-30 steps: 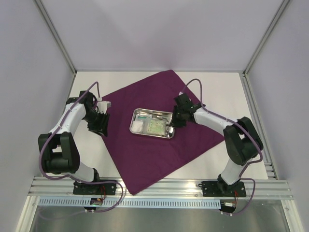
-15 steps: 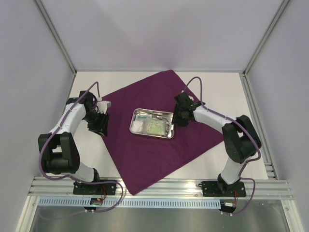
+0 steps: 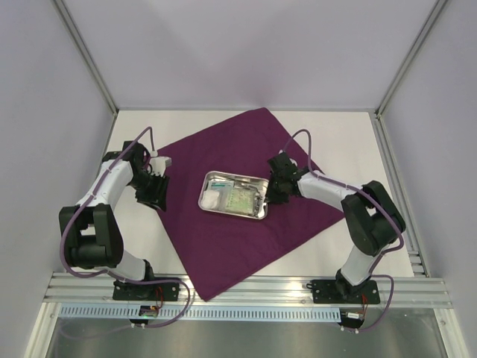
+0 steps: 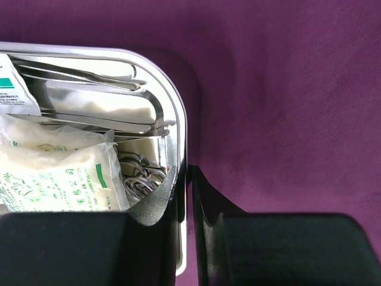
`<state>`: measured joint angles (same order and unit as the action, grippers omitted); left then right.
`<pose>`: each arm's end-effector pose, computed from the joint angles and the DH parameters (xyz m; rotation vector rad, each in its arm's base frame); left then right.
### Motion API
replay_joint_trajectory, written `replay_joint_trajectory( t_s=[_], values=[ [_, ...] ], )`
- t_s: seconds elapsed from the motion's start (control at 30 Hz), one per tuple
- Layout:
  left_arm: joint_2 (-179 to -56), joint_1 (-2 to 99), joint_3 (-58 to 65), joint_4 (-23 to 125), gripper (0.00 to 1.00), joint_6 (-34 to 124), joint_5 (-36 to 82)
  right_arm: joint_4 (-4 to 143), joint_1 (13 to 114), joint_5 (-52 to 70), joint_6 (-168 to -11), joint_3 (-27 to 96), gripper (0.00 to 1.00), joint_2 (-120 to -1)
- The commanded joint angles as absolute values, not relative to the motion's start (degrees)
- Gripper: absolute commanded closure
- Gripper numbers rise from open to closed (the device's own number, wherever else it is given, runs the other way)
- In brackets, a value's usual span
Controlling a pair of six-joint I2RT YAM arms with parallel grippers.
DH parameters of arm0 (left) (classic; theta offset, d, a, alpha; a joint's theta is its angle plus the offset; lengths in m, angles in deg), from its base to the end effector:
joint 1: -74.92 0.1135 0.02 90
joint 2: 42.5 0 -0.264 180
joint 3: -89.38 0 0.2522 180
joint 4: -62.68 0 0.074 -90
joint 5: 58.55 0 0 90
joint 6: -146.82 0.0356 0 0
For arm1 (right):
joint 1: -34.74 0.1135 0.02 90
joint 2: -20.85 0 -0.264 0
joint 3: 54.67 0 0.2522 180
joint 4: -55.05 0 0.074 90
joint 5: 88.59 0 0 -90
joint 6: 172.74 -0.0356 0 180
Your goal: Prepare the surgical pack
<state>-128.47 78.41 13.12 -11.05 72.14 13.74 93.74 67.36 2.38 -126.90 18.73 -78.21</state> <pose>0.2625 0.0052 0.2271 0.3301 2.9306 -0.4256 0.2830 0.1818 0.1662 0.2734 2.7586 0.4103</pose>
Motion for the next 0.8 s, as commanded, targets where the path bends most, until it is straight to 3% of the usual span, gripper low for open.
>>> replay_joint_trajectory(
  t_s=[0.0, 0.27, 0.33, 0.37, 0.4, 0.6, 0.77],
  values=[
    [-126.8, 78.6, 13.3, -10.1, 0.51, 71.6, 12.4, 90.9, 68.8, 4.5, -129.2, 18.1, 0.92, -76.3],
    [-125.4, 78.7, 14.0, -10.3, 0.51, 71.8, 12.4, 90.8, 70.5, 4.5, -131.1, 18.7, 0.91, -76.9],
    [-125.0, 78.7, 14.3, -10.5, 0.51, 71.8, 12.6, 90.3, 70.5, 3.0, -132.7, 16.9, 0.81, -75.2],
    [-124.7, 78.6, 14.2, -10.5, 0.51, 71.9, 12.6, 90.3, 70.7, 2.2, -133.0, 16.3, 0.68, -74.3],
    [-124.6, 78.6, 14.3, -10.5, 0.51, 71.9, 12.8, 90.5, 70.8, -0.8, -133.1, 15.8, 0.64, -71.9],
    [-122.8, 78.6, 13.9, -11.2, 0.5, 71.9, 13.8, 96.7, 80.0, -14.6, -119.3, 19.6, 0.53, -61.1],
    [-120.5, 78.7, 13.3, -12.8, 0.5, 72.2, 14.4, 92.6, 98.4, -9.7, -98.5, 20.5, 0.44, -59.2]
  ],
)
